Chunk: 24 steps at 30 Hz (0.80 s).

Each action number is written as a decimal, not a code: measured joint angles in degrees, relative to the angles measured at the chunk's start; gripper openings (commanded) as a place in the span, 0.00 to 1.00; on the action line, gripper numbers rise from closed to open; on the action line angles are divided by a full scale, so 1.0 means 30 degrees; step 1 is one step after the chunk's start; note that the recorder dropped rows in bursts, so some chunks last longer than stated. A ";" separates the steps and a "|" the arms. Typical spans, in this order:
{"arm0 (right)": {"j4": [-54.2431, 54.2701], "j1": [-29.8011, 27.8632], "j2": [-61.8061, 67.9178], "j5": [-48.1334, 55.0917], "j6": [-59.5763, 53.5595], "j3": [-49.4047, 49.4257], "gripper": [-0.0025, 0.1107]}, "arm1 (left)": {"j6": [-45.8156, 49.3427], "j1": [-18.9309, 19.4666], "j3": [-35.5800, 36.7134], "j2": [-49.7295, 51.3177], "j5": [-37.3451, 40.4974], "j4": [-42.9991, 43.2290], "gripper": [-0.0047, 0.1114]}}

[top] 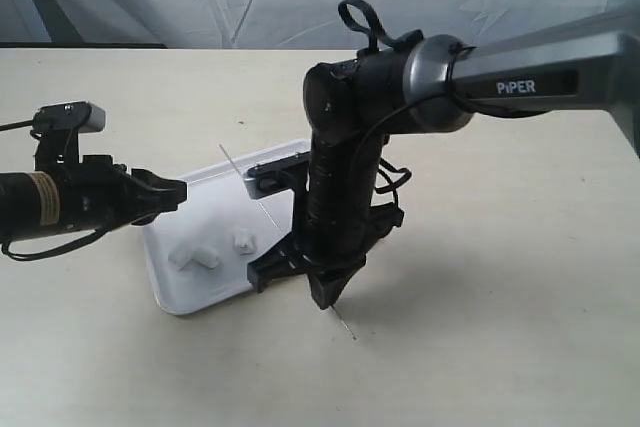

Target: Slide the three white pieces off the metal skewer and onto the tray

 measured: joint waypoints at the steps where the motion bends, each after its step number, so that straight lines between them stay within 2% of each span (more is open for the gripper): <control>1: -0.0073 0.0000 0.0055 0.0000 0.0097 -0.0158 0.02 | -0.0080 0.0000 0.0000 -0.0172 -0.0270 -0.0042 0.33; 6: -0.0125 0.0000 0.0513 0.0035 0.0168 -0.0701 0.02 | -0.1736 0.0000 0.0000 -0.1686 -0.1119 -0.0127 0.33; 11: -0.0125 0.0000 0.0943 0.0041 0.0218 -0.0827 0.02 | -0.2615 0.0000 0.0000 -0.4287 0.0204 0.0826 0.33; 13: -0.0125 0.0000 0.1014 -0.0092 0.0218 -0.0827 0.08 | -0.3439 0.0000 0.0000 -0.5661 0.0944 0.1599 0.32; 18: 0.0205 0.0000 0.1014 -0.0576 0.0264 -0.0827 0.30 | -0.6154 0.0000 0.0000 -0.9411 0.2541 0.4077 0.27; 24: 0.0509 0.0000 0.1014 -0.0695 0.0196 -0.0827 0.31 | -0.9981 0.0000 0.0041 -1.5026 0.6591 0.8348 0.22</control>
